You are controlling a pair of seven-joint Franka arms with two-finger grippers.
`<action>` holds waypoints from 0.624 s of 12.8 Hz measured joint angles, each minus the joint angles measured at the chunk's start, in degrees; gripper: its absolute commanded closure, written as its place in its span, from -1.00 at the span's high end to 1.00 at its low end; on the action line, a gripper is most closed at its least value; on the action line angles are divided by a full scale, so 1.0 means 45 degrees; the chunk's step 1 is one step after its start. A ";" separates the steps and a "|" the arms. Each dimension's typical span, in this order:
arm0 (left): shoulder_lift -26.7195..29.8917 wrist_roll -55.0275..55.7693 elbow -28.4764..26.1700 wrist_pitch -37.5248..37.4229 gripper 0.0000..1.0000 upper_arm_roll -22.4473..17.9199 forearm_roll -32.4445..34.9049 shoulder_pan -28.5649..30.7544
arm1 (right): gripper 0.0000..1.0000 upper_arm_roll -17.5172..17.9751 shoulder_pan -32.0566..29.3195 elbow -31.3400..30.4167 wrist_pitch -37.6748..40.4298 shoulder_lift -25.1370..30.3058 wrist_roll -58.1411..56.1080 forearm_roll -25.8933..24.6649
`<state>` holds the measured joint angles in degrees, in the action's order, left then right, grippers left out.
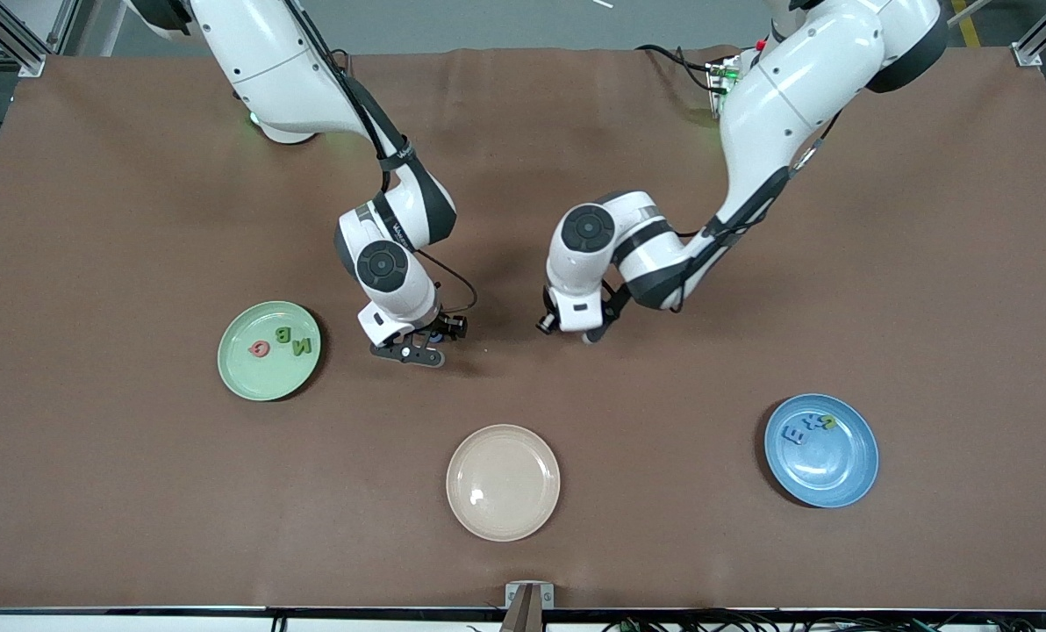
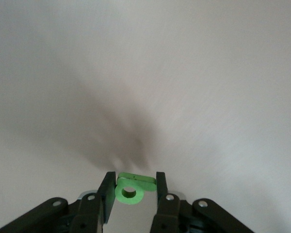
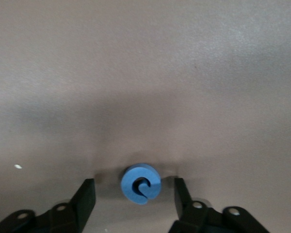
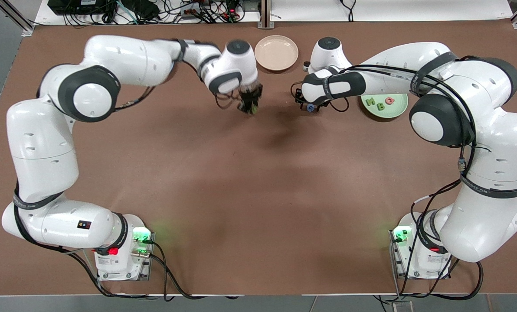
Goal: Sort upper and lower case letters into plates
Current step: 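Carry the green q to the blue plate while the right gripper grasps C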
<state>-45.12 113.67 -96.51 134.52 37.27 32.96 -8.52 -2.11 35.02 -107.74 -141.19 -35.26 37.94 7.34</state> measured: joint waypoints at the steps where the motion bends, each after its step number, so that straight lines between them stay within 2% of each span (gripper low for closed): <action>1: 0.0205 -0.0570 0.0619 -0.0660 -1.00 -0.0004 0.0001 0.0377 | 0.11 -0.0002 0.0003 -0.0023 0.0000 0.0001 0.0000 -0.0036; 2: 0.0360 -0.1164 0.1090 -0.1158 -1.00 -0.0013 0.0003 0.0740 | -0.03 -0.0003 0.0005 -0.0024 -0.0001 0.0001 0.0000 -0.0058; 5: 0.0561 -0.3841 0.2078 -0.2103 -1.00 -0.0022 0.0004 0.2281 | -0.62 -0.0040 0.0009 -0.0024 0.0013 0.0055 0.0000 -0.0141; 6: 0.0592 -0.4909 0.2196 -0.2244 -1.00 -0.0037 0.0004 0.2922 | -0.91 -0.0055 0.0011 -0.0021 0.0018 0.0077 0.0001 -0.0142; 7: 0.0594 -0.5978 0.2219 -0.2291 -1.00 -0.0040 0.0004 0.3579 | -1.00 -0.0070 0.0011 -0.0022 0.0014 0.0068 0.0000 -0.0142; 8: 0.0579 -0.7059 0.2212 -0.2314 -1.00 -0.0056 0.0004 0.4214 | -1.00 -0.0087 0.0011 -0.0017 0.0007 0.0067 0.0000 -0.0142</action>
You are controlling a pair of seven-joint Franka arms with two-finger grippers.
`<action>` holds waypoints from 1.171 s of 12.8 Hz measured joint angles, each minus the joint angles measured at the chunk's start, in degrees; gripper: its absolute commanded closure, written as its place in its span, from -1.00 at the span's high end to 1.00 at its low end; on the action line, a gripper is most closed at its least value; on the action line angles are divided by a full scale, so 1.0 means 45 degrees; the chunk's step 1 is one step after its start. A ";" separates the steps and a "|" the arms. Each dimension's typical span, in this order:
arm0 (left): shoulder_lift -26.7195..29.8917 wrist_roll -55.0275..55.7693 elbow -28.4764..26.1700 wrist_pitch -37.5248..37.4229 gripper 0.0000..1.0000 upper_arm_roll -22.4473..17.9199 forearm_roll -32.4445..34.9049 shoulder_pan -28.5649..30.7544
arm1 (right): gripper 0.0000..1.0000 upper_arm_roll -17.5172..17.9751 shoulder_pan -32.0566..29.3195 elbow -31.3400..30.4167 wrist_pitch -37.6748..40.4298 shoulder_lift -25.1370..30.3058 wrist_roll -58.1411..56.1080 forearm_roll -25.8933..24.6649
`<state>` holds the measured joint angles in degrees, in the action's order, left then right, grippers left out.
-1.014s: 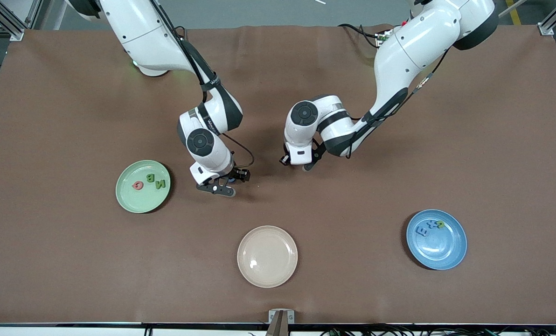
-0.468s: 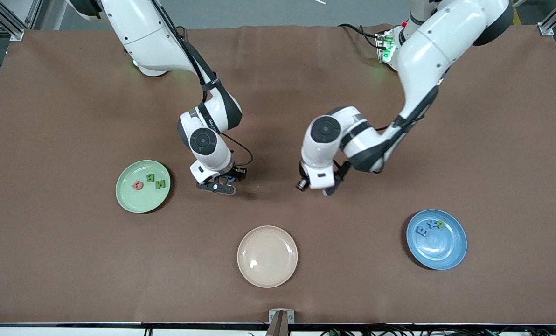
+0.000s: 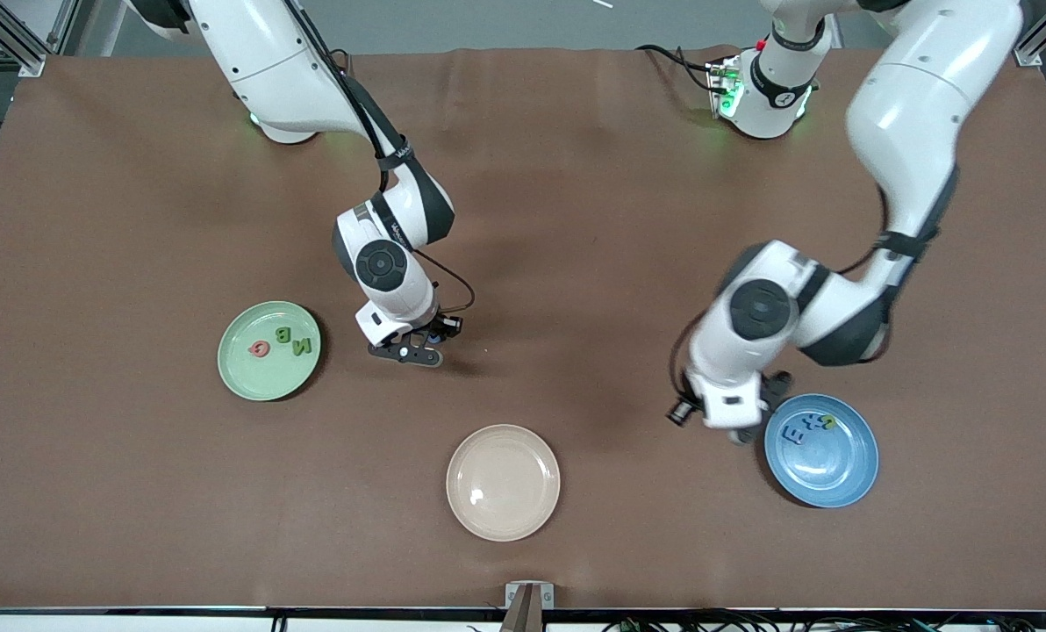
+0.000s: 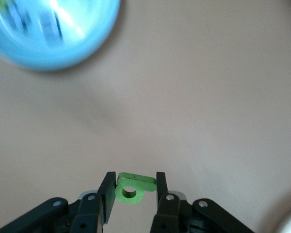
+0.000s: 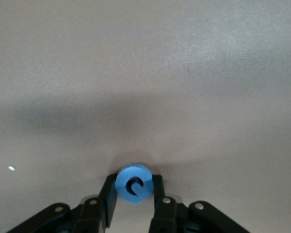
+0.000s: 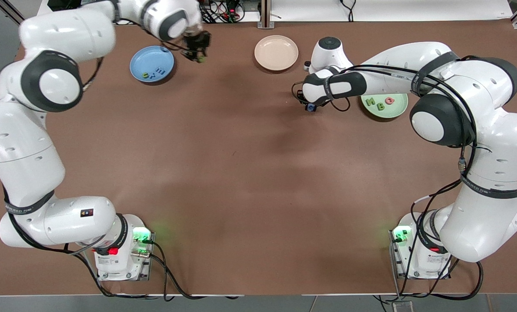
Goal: Sort upper and lower case letters into plates
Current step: 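Carry the green q to the blue plate while the right gripper grasps C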
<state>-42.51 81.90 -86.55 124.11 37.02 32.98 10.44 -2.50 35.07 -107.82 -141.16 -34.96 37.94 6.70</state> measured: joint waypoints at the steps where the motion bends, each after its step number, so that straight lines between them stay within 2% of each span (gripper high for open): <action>1: -0.0034 -0.0965 -0.0013 -0.0025 -0.98 -0.0021 0.0000 0.0564 | -1.00 -0.0047 -0.0002 0.0008 -0.0001 0.0000 -0.0001 0.0000; 4: -0.0288 -0.3536 -0.0040 -0.0047 -0.84 -0.0081 0.0000 0.1968 | -1.00 -0.0650 -0.0055 0.0210 0.0337 0.0080 -0.0521 -0.0300; 6: -0.0470 -0.4989 -0.0045 -0.0040 -0.77 -0.0114 0.0000 0.2684 | -1.00 -0.1204 -0.0456 0.0420 0.1359 0.0470 -0.2296 -0.0329; 10: -0.0724 -0.7218 -0.0045 0.0178 -0.73 -0.0481 0.0000 0.3406 | -0.98 -0.1440 -0.2828 0.0443 0.2940 0.1346 -0.6611 -0.0335; 11: -0.0737 -0.7802 -0.0035 0.0302 -0.58 -0.0661 0.0000 0.3430 | -0.98 -0.1446 -0.3454 0.0404 0.3020 0.1362 -0.7558 -0.0336; 12: -0.0750 -0.8357 -0.0003 0.0399 0.15 -0.0781 0.0000 0.3438 | -0.98 -0.1445 -0.4024 0.0327 0.3027 0.1345 -0.8354 -0.0336; 13: -0.0765 -0.8891 0.0027 0.0500 0.73 -0.0876 0.0000 0.3441 | -0.97 -0.1441 -0.4506 0.0257 0.3027 0.1319 -0.8954 -0.0336; 14: -0.0776 -0.9388 0.0037 0.0734 0.99 -0.0974 0.0000 0.3436 | -0.97 -0.1438 -0.4827 0.0165 0.3026 0.1304 -0.9328 -0.0336; 15: -0.0780 -0.9818 0.0047 0.0954 1.00 -0.1071 0.0000 0.3436 | -0.96 -0.1429 -0.4954 0.0047 0.3026 0.1299 -0.9465 -0.0336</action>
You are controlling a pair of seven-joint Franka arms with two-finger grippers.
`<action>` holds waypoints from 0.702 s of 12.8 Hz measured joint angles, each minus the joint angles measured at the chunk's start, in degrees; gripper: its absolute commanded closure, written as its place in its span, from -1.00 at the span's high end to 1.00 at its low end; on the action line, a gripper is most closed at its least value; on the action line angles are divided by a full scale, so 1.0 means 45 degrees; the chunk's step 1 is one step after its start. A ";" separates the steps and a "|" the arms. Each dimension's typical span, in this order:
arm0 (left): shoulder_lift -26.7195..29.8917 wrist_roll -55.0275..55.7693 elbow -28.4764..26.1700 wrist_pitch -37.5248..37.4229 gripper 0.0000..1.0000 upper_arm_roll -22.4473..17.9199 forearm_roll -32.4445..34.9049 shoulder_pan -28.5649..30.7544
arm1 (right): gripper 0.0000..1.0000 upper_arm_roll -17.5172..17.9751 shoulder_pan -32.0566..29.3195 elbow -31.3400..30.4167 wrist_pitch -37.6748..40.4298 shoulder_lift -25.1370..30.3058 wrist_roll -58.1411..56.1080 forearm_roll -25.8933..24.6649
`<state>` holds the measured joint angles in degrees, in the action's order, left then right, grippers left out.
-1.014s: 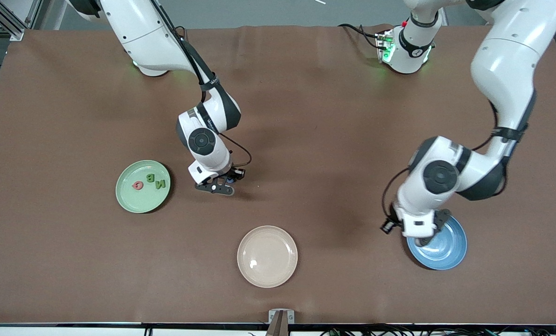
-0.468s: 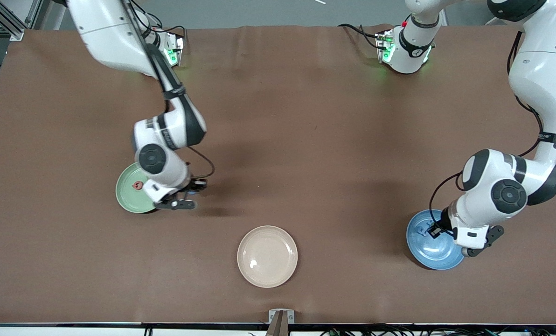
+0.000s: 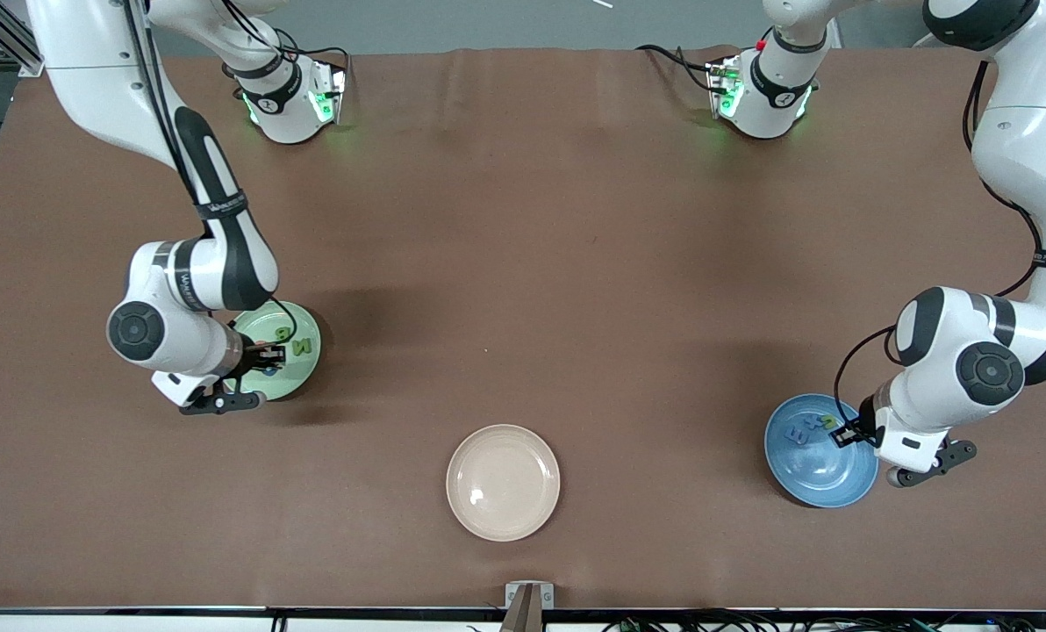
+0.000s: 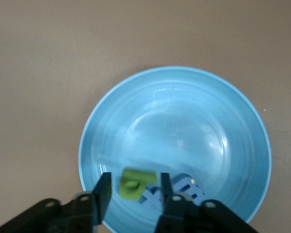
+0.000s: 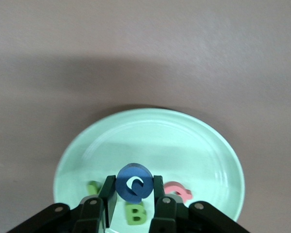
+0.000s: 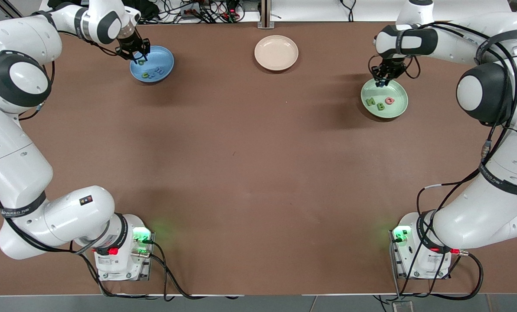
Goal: Sort upper and lower case letters into plates
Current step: 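Carry the green q to the blue plate while the right gripper grasps C, then release the q in the blue plate while the right gripper places C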
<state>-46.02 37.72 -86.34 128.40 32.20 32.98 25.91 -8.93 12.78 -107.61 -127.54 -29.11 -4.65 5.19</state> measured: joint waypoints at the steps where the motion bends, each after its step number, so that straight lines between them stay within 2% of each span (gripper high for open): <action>1: 0.0000 -0.0394 0.0037 0.0110 1.00 -0.0057 0.0000 0.0005 | -0.96 0.0038 -0.0002 -0.0111 0.0000 -0.0007 -0.0020 0.0000; 4: 0.0184 -0.0941 0.0279 0.0078 1.00 -0.0018 0.0000 0.0010 | -0.90 0.0180 0.0045 -0.0337 -0.0006 -0.0108 -0.0019 0.0000; 5: 0.0420 -0.1111 0.0348 -0.0285 1.00 0.0094 0.0000 0.0015 | -0.70 0.0184 0.0043 -0.0359 -0.0024 -0.0238 -0.0019 0.0000; 7: 0.1300 -0.1441 0.0501 -0.1704 1.00 0.0554 0.0000 0.0013 | 0.64 0.0178 0.0025 -0.0359 -0.0077 -0.0470 -0.0018 0.0000; 8: 0.1914 -0.1606 0.0546 -0.2528 1.00 0.0776 -0.0014 0.0013 | 1.00 0.0170 0.0005 -0.0349 -0.0082 -0.0505 -0.0018 0.0000; 9: 0.2622 -0.1806 0.0574 -0.3280 1.00 0.0923 -0.0268 0.0017 | 1.00 0.0158 -0.0015 -0.0337 -0.0083 -0.0504 -0.0018 0.0000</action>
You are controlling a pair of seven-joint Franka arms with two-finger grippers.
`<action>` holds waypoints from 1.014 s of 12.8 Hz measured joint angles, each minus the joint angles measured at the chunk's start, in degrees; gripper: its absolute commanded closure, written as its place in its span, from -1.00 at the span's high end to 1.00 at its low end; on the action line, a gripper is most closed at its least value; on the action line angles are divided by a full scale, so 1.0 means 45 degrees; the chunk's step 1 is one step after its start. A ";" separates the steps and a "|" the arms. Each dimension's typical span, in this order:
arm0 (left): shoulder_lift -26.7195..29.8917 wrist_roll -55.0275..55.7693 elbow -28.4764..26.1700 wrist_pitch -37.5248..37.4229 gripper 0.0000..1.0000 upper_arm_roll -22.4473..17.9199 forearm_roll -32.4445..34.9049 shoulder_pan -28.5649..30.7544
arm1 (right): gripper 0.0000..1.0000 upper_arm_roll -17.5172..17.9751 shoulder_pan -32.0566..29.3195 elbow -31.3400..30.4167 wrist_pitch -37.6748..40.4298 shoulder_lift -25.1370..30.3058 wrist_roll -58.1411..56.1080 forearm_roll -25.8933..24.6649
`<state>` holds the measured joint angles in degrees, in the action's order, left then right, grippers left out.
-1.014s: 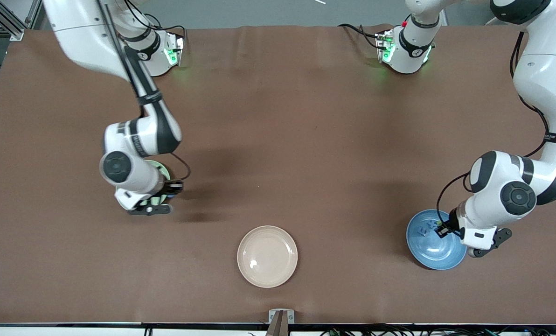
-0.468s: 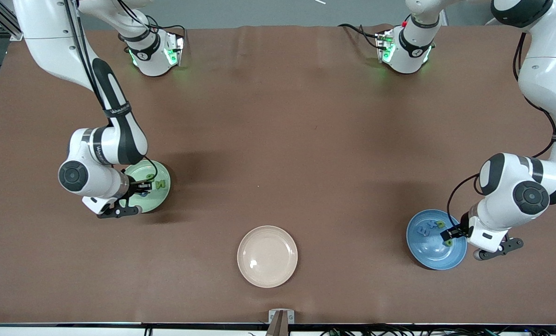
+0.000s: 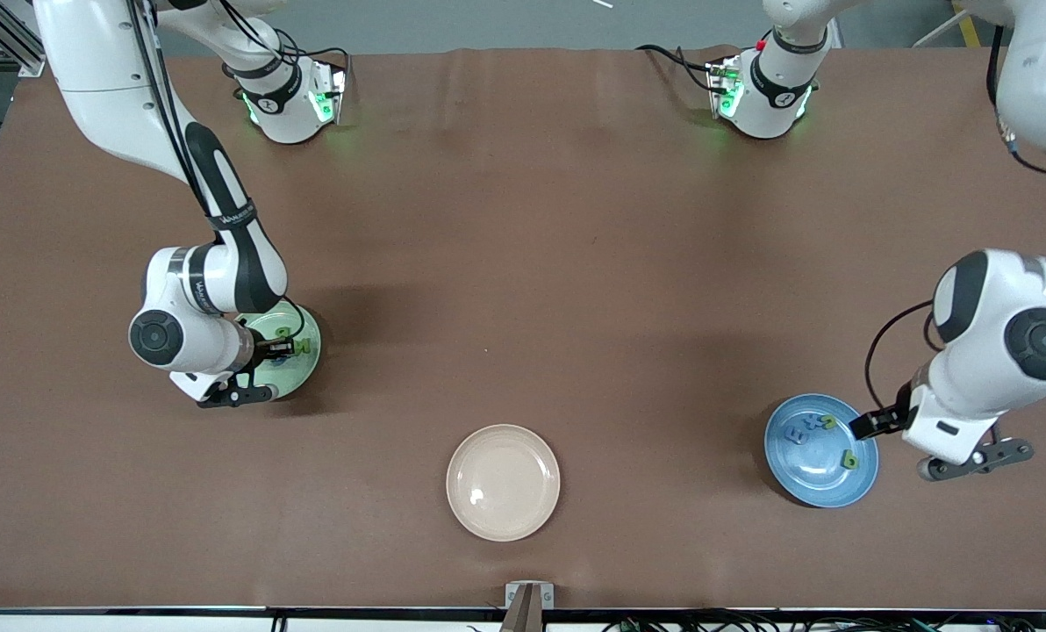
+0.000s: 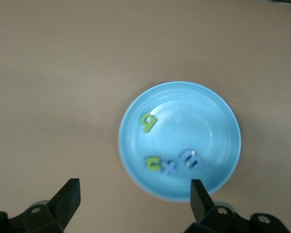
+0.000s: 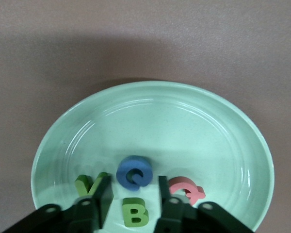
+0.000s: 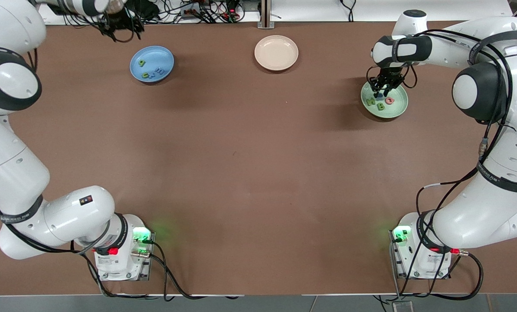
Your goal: Sort upper and lower case letters into plates
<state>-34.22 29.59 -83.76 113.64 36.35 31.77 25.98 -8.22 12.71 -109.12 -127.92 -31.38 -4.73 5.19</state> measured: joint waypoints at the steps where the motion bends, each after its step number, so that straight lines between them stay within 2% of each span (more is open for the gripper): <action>1: 0.0758 -0.0395 0.0014 -0.0599 1.00 0.0026 -0.0636 0.0027 | 1.00 -0.0016 -0.0013 0.0034 0.0000 0.0001 0.0000 0.0000; 4: 0.2483 -0.2249 0.0001 -0.1653 1.00 0.0019 -0.2520 0.0665 | 1.00 -0.0034 -0.0022 0.0180 0.0002 0.0002 0.0000 0.0000; 7: 0.3516 -0.2833 0.0079 -0.2930 1.00 0.0032 -0.2902 0.0959 | 1.00 -0.0040 -0.0022 0.0559 0.0277 0.0030 0.0000 0.0000; 10: 0.4645 -0.3638 0.0201 -0.4346 1.00 0.0058 -0.3701 0.0884 | 1.00 -0.0113 -0.0160 0.1853 0.2604 0.0263 -0.0035 -0.0020; 11: 0.5091 -0.4110 0.0189 -0.4502 1.00 -0.0211 -0.4259 0.0697 | 1.00 -0.0137 -0.0331 0.2406 0.3471 0.0360 -0.0091 -0.0061; 12: 0.5582 -0.4480 0.0112 -0.4728 1.00 -0.1068 -0.4790 0.0015 | 1.00 -0.0192 -0.0539 0.2916 0.4236 0.0513 -0.0202 -0.0180; 13: 0.6032 -0.4757 -0.0021 -0.5020 1.00 -0.2346 -0.5366 -0.1029 | 1.00 -0.0268 -0.0734 0.3342 0.4901 0.0713 -0.0380 -0.0338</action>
<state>-7.08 8.19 -83.86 91.05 25.80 7.63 21.35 -9.43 9.41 -94.08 -105.86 -28.18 -6.44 3.67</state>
